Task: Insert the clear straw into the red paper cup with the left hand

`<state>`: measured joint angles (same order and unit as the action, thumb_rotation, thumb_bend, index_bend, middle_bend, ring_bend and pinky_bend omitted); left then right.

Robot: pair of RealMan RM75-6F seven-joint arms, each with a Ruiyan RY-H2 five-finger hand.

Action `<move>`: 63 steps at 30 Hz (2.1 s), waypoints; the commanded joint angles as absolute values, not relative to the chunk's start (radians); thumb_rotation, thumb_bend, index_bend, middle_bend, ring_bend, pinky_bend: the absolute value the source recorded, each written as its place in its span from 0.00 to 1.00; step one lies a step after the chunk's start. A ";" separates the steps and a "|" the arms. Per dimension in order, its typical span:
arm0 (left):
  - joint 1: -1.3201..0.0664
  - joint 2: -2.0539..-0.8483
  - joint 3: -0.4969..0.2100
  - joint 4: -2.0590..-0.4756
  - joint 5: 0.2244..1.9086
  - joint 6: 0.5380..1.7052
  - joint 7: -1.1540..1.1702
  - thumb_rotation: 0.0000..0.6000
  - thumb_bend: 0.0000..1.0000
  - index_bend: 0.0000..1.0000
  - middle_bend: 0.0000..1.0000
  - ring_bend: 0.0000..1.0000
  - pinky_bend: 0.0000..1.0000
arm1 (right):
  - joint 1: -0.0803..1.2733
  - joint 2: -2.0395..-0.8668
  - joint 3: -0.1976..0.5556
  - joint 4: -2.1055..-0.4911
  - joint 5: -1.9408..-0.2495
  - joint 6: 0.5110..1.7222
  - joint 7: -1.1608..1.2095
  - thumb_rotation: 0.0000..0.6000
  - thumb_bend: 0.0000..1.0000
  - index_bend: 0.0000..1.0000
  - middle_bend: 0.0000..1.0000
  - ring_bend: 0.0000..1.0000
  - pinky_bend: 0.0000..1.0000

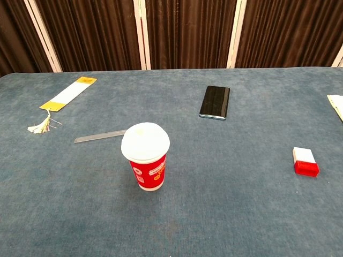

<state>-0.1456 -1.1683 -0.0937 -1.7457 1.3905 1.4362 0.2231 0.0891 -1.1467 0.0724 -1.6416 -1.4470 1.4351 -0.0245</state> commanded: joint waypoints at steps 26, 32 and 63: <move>-0.605 -1.607 -0.367 -1.482 0.796 1.146 0.624 1.00 0.28 0.45 0.00 0.00 0.00 | 0.102 -1.137 0.089 -1.652 -1.388 1.385 0.020 1.00 0.14 0.01 0.00 0.00 0.00; -0.676 -1.705 -0.370 -1.396 0.728 1.134 0.673 1.00 0.28 0.45 0.00 0.00 0.00 | 0.100 -1.133 0.090 -1.655 -1.386 1.386 0.029 1.00 0.14 0.01 0.00 0.00 0.00; -0.843 -1.933 -0.399 -1.174 0.569 1.119 0.751 1.00 0.34 0.49 0.00 0.00 0.00 | 0.095 -1.123 0.089 -1.663 -1.385 1.387 0.054 1.00 0.14 0.01 0.00 0.00 0.00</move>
<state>-0.8405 -1.9302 -0.3988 -1.1767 0.5697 1.1206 0.7519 0.0952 -1.1227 0.0894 -1.6632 -1.3856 1.3874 0.0536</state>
